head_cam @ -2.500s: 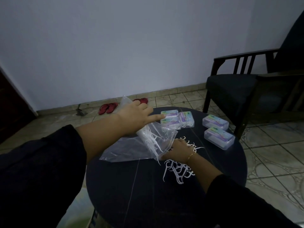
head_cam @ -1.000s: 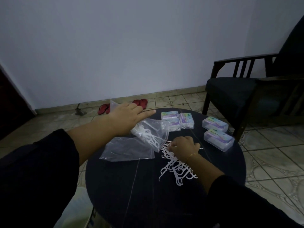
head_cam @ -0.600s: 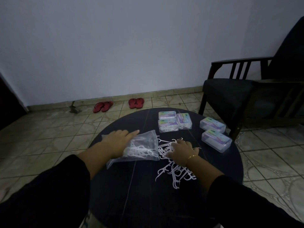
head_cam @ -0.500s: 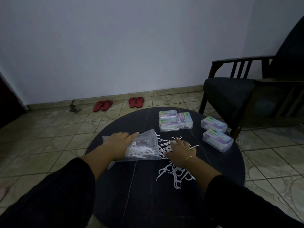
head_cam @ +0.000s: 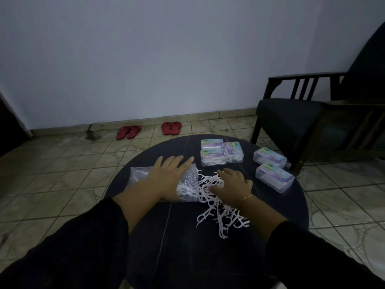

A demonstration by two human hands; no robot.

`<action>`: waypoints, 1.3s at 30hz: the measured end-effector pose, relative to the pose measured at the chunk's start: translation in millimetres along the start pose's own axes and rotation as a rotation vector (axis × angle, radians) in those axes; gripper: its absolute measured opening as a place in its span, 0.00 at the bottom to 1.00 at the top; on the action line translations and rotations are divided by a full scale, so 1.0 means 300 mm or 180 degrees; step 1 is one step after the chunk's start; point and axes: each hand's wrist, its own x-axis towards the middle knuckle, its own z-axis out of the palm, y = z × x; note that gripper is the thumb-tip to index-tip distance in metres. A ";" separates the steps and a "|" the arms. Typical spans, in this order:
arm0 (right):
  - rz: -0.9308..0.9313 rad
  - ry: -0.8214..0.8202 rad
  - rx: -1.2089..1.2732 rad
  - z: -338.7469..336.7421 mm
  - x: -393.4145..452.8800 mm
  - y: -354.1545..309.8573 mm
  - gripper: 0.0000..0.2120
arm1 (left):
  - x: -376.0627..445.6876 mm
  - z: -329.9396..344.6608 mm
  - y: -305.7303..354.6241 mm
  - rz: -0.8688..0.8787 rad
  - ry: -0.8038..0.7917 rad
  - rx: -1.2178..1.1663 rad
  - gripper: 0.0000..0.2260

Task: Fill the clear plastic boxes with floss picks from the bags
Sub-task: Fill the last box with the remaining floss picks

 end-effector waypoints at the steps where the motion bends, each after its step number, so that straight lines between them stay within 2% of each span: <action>1: 0.0032 0.0029 -0.0041 -0.009 0.001 0.011 0.33 | 0.009 -0.014 0.019 0.0070 0.0069 0.0017 0.50; 6: 0.0119 0.0423 -0.0482 -0.064 -0.019 0.076 0.28 | 0.057 -0.058 0.142 0.0337 0.0239 -0.0103 0.44; 9: 0.0455 0.0644 -0.0783 -0.095 -0.021 0.132 0.26 | 0.086 -0.055 0.221 0.0391 0.0261 -0.0226 0.42; 13: 0.0861 0.0583 -0.1045 -0.103 -0.022 0.213 0.26 | 0.121 -0.031 0.328 0.0518 0.0277 -0.0404 0.35; 17: 0.0638 0.0430 -0.1128 -0.108 -0.032 0.272 0.22 | 0.165 -0.014 0.397 0.0524 0.0301 -0.0792 0.30; 19: 0.0318 0.0380 -0.1086 -0.126 -0.041 0.287 0.20 | 0.192 -0.016 0.421 0.0485 0.0312 -0.0989 0.30; 22: -0.0001 0.0234 -0.0878 -0.147 -0.064 0.311 0.20 | 0.215 -0.026 0.463 0.0407 0.0234 -0.1432 0.38; 25: -0.0157 0.0140 -0.0616 -0.158 -0.069 0.331 0.17 | 0.225 -0.041 0.510 0.0332 0.0065 -0.1809 0.45; 29: -0.0056 -0.0188 -0.0544 -0.181 -0.063 0.323 0.14 | 0.253 -0.026 0.558 0.0173 -0.0157 -0.2213 0.51; 32: -0.0166 -0.0218 -0.0672 -0.188 -0.056 0.325 0.17 | 0.281 -0.010 0.570 0.0060 -0.0100 -0.2289 0.51; 36: -0.0586 -0.0102 -0.1378 -0.156 -0.061 0.327 0.20 | 0.314 -0.006 0.558 -0.0087 0.0039 -0.2367 0.47; 39: -0.0567 -0.0020 -0.1604 -0.134 -0.061 0.323 0.22 | 0.330 -0.002 0.550 -0.0117 0.0017 -0.2254 0.46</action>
